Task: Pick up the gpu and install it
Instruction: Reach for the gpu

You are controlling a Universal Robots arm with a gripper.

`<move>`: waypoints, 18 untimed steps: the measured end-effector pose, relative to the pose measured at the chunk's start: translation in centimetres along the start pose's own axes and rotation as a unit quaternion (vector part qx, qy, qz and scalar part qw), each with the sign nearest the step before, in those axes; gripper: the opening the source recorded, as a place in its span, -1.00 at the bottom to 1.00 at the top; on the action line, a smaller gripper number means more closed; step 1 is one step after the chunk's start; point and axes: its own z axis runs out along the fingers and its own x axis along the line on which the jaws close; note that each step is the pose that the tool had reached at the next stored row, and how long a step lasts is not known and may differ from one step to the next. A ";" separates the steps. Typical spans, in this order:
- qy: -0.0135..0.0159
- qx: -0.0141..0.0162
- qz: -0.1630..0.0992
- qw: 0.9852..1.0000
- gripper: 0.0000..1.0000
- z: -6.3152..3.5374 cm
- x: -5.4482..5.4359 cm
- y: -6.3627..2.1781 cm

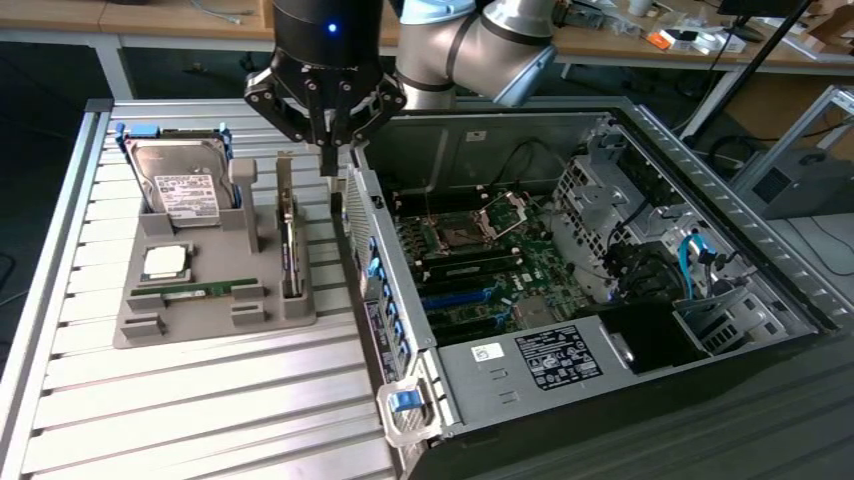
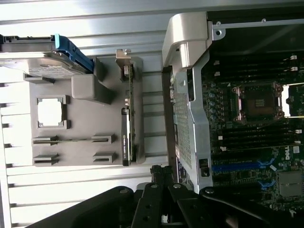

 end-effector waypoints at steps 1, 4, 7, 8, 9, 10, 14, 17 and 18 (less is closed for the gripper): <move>0.000 0.000 0.000 1.000 -0.80 0.00 0.0 0.00; 0.000 0.000 0.000 1.000 -0.80 0.00 0.2 -0.02; 0.000 0.000 0.000 1.000 -0.80 0.00 0.4 -0.03; 0.000 0.000 0.000 1.000 -0.80 0.00 0.4 -0.03; 0.000 0.000 0.000 1.000 -0.80 0.00 0.5 -0.03; 0.000 0.000 0.000 1.000 -0.80 0.00 0.5 -0.04; 0.000 0.000 0.000 1.000 -0.80 0.00 0.7 -0.05; 0.000 0.000 0.000 1.000 -0.80 0.00 0.9 -0.07; 0.000 0.000 0.000 1.000 -0.80 0.00 0.9 -0.07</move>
